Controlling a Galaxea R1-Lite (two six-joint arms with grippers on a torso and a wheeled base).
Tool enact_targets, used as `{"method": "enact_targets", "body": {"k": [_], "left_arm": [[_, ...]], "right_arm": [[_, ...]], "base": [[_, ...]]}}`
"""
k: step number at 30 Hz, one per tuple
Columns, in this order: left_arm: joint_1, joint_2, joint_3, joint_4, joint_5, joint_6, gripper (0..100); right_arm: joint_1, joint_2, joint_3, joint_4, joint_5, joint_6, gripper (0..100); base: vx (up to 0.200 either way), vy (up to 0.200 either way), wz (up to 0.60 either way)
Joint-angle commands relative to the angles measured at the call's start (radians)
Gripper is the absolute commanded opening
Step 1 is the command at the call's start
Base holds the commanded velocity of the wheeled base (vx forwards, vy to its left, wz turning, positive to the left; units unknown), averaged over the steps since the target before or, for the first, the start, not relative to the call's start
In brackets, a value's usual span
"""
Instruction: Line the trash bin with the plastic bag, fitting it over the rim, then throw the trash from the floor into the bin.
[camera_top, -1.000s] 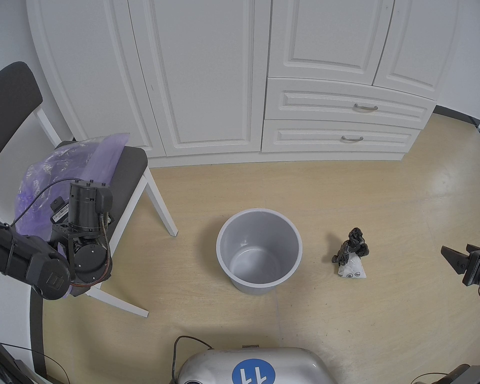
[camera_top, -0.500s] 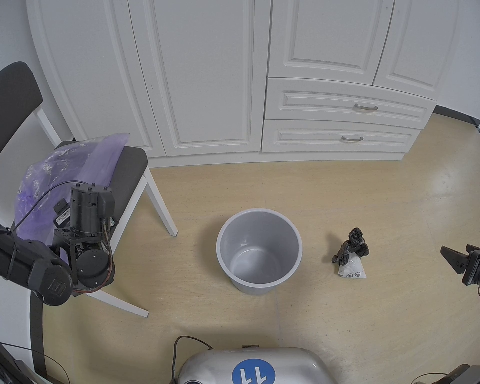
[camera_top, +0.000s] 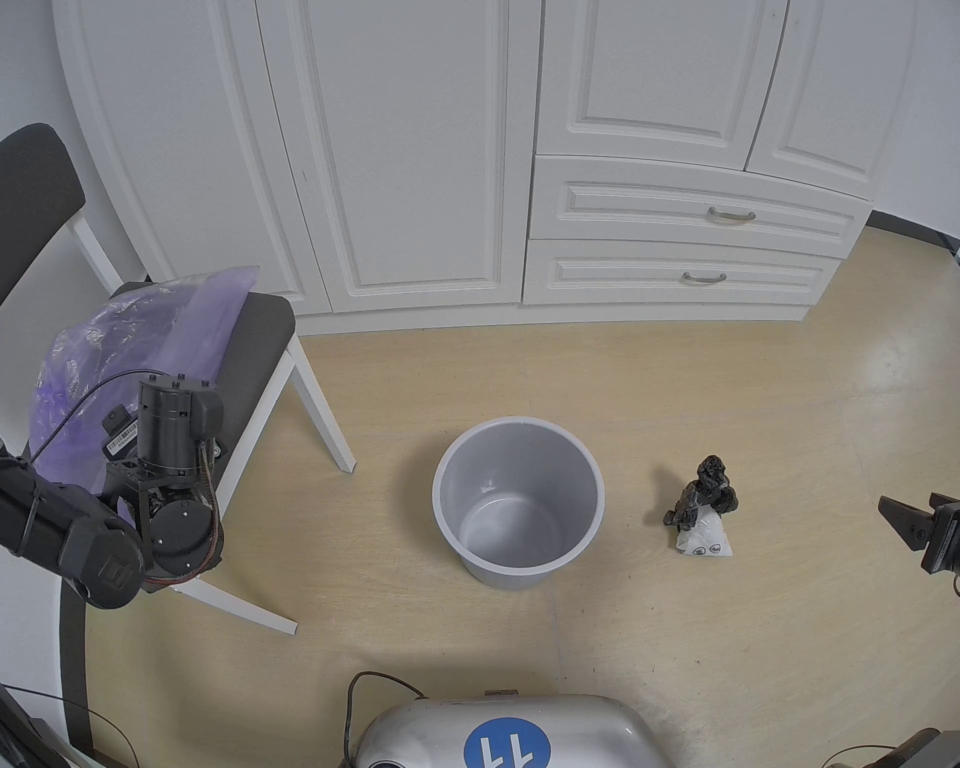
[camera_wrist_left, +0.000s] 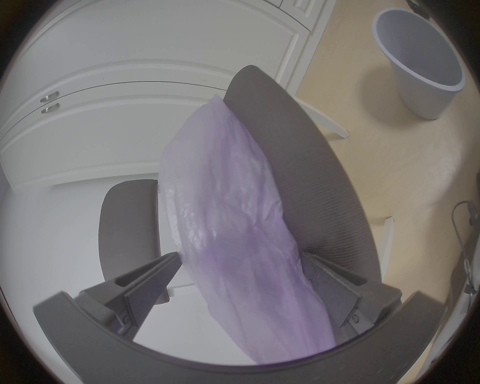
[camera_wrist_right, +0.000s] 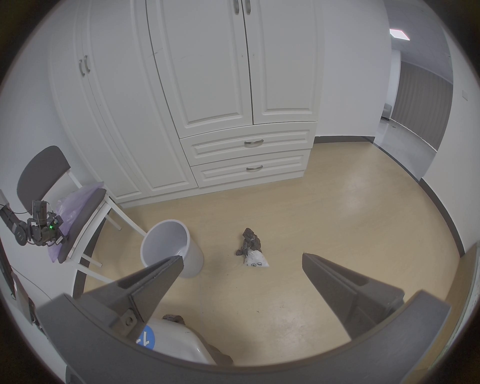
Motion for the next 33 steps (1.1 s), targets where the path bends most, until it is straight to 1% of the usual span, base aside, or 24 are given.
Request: {"method": "enact_targets", "body": {"k": [1,5,9,17,27,33], "left_arm": [[0.011,-0.032,0.000,0.001,0.001,0.006,100],[0.011,-0.068,-0.001,0.001,0.001,0.012,100],[0.017,-0.116,-0.008,0.001,0.001,0.041,100],[0.021,-0.179,-0.005,0.001,0.001,0.056,100],[0.011,-0.167,0.002,-0.013,-0.004,0.053,100],[-0.029,-0.157,-0.003,-0.041,-0.005,0.053,100]], "right_arm": [[0.000,-0.001,-0.001,-0.001,0.000,0.000,100],[0.000,-0.003,-0.001,-0.001,0.000,0.000,100],[0.000,-0.004,-0.001,-0.001,0.000,0.000,100],[0.000,-0.007,-0.001,-0.001,0.000,-0.001,100],[0.000,-0.009,0.001,-0.001,0.000,-0.013,100],[0.000,-0.009,0.001,-0.001,0.000,-0.013,100]], "base": [[0.000,0.000,0.00],[0.000,0.000,0.00],[0.000,0.000,0.00],[0.000,0.000,0.00],[0.000,0.000,0.00],[0.000,0.000,0.00]]}}
